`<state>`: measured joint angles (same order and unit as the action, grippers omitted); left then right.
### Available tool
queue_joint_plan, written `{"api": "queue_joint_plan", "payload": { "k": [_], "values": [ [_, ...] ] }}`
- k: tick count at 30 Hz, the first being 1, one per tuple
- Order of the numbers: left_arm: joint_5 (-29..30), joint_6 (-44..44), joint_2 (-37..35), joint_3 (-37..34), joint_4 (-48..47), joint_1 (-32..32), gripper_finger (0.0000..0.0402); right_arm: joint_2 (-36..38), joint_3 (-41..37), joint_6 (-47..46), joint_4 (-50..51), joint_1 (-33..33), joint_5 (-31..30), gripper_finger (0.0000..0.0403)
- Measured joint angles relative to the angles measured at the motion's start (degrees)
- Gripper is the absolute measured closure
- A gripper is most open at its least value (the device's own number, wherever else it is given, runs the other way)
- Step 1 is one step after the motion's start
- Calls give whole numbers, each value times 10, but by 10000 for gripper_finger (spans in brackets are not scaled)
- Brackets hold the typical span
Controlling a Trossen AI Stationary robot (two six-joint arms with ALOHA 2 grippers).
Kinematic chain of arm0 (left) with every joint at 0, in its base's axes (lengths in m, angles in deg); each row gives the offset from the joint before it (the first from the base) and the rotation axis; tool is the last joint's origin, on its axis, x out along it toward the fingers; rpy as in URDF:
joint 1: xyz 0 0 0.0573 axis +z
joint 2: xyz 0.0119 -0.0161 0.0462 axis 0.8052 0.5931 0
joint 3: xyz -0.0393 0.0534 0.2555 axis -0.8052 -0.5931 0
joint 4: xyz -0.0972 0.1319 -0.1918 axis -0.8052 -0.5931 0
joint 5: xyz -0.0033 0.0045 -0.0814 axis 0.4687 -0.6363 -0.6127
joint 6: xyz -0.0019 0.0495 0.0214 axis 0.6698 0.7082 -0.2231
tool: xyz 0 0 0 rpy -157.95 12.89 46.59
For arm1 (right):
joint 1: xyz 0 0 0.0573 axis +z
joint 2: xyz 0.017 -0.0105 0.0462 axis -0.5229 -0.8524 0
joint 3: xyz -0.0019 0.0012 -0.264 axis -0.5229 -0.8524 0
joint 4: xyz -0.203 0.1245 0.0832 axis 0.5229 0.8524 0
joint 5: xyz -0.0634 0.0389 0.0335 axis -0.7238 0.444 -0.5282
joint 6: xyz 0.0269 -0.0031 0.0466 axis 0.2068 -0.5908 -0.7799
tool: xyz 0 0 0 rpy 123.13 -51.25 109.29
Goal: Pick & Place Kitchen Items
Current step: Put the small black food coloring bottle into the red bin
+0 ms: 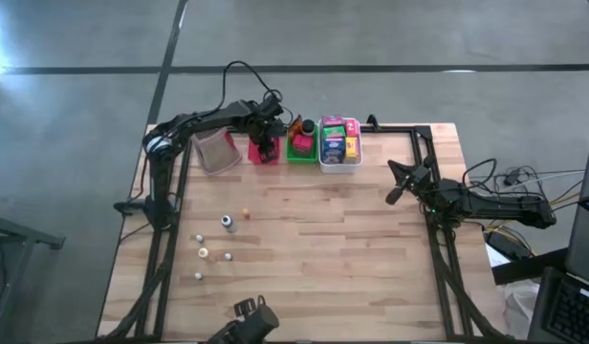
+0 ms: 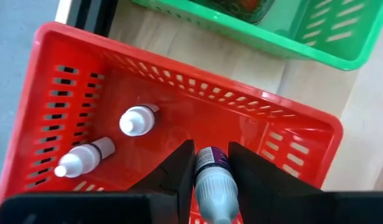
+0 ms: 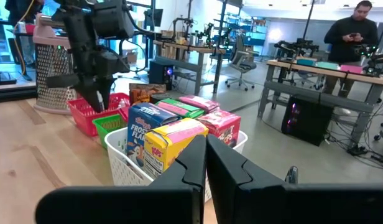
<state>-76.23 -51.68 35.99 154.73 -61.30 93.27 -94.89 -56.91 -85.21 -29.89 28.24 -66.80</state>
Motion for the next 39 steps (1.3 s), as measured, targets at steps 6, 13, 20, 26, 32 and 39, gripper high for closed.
{"api": "queue_joint_plan", "payload": {
  "k": [6, 13, 20, 26, 32, 39],
  "values": [
    [13, 8, 0, 0, 3, 8, 303, 0, 0, 0, 0, 0, 0, 394],
    [17, -3, 0, -5, 14, 9, 303, 0, 0, 0, 0, 0, 0, 394],
    [25, -5, 0, -28, 46, 11, 303, 0, 0, 0, 0, 0, 0, 394],
    [27, -8, 0, -27, 53, 15, 303, 0, 0, 0, 0, 0, 0, 394],
    [63, 23, 16, -28, 53, 18, 303, 0, 0, 0, 0, 0, 0, 394],
    [55, 23, 31, -26, 54, 26, 303, 0, 0, 0, 0, 0, 0, 394]
  ]
}}
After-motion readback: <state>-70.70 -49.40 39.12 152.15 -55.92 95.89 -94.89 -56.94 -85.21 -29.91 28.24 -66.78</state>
